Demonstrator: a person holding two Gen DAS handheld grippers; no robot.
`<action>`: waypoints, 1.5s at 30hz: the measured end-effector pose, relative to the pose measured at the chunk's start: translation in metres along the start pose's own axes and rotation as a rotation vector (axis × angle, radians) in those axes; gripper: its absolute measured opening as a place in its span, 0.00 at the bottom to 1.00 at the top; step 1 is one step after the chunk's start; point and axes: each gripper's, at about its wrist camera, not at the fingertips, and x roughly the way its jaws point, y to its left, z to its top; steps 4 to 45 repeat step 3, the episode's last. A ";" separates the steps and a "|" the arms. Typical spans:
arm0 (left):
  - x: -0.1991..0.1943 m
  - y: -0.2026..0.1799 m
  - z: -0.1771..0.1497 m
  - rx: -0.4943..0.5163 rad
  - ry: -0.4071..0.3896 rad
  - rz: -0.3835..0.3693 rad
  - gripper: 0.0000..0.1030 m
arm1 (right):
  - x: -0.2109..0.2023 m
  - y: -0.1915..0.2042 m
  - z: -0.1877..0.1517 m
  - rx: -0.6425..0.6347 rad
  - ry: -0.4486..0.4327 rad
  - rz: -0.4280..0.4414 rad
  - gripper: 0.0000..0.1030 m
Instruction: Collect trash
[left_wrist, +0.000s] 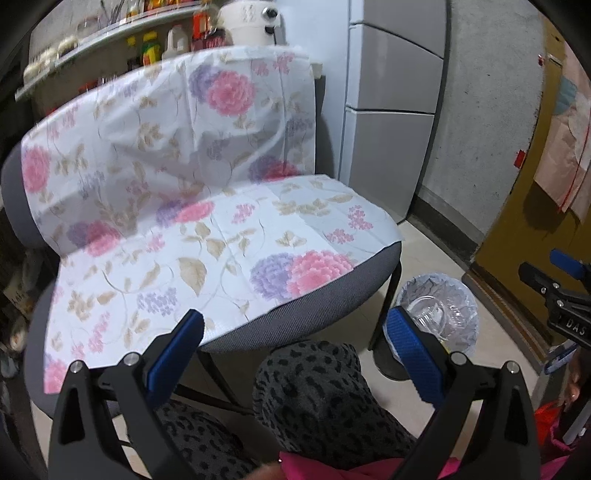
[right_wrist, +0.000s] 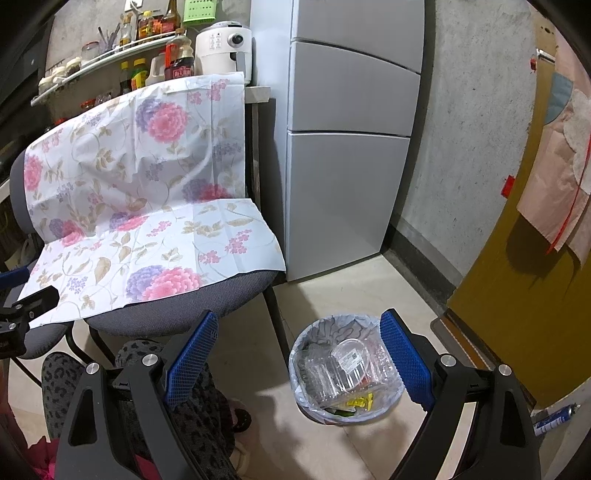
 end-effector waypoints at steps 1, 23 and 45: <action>0.006 0.006 -0.001 -0.014 0.014 -0.011 0.93 | 0.002 0.004 0.000 0.002 0.005 0.002 0.86; 0.017 0.018 -0.004 -0.044 0.035 -0.011 0.93 | 0.011 0.008 0.001 0.005 0.019 0.022 0.86; 0.017 0.018 -0.004 -0.044 0.035 -0.011 0.93 | 0.011 0.008 0.001 0.005 0.019 0.022 0.86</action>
